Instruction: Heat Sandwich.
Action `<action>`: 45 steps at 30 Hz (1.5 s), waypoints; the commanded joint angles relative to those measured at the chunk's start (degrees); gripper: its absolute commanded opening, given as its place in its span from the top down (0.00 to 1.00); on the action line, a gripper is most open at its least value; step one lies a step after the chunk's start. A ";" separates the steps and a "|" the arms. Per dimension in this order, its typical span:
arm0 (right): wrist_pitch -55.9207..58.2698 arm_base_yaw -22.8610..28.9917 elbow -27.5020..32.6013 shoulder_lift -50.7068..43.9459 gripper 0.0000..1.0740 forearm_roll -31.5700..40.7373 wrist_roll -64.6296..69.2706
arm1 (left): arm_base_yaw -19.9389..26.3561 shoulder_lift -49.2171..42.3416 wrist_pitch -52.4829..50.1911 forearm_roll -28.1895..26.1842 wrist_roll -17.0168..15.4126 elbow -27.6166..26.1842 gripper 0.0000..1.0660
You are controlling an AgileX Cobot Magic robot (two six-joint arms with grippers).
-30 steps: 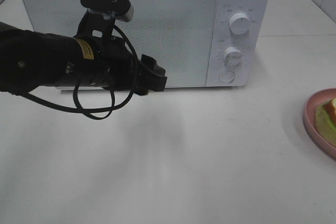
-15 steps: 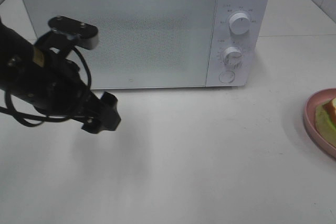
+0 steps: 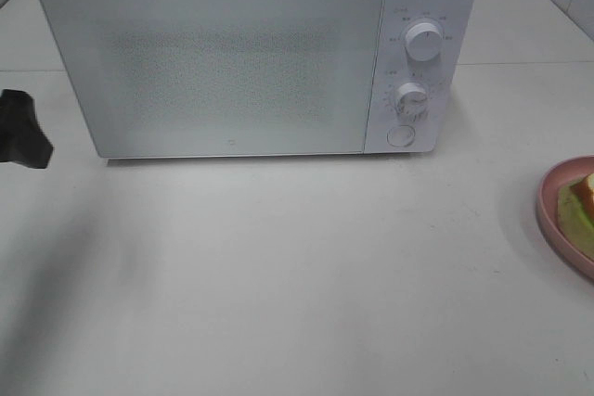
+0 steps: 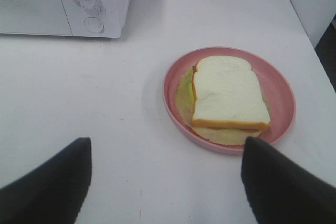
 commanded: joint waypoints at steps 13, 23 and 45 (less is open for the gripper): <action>-0.29 -0.23 0.11 -1.55 0.29 0.06 -0.74 | 8.77 -20.17 8.65 -0.57 0.00 9.57 0.08; -0.29 -0.23 0.11 -1.55 0.29 0.06 -0.74 | 8.77 -37.99 17.13 -0.97 -0.23 14.78 0.08; -0.29 -0.23 0.11 -1.55 0.29 0.06 -0.74 | 8.77 -69.21 20.28 0.06 0.17 19.88 0.08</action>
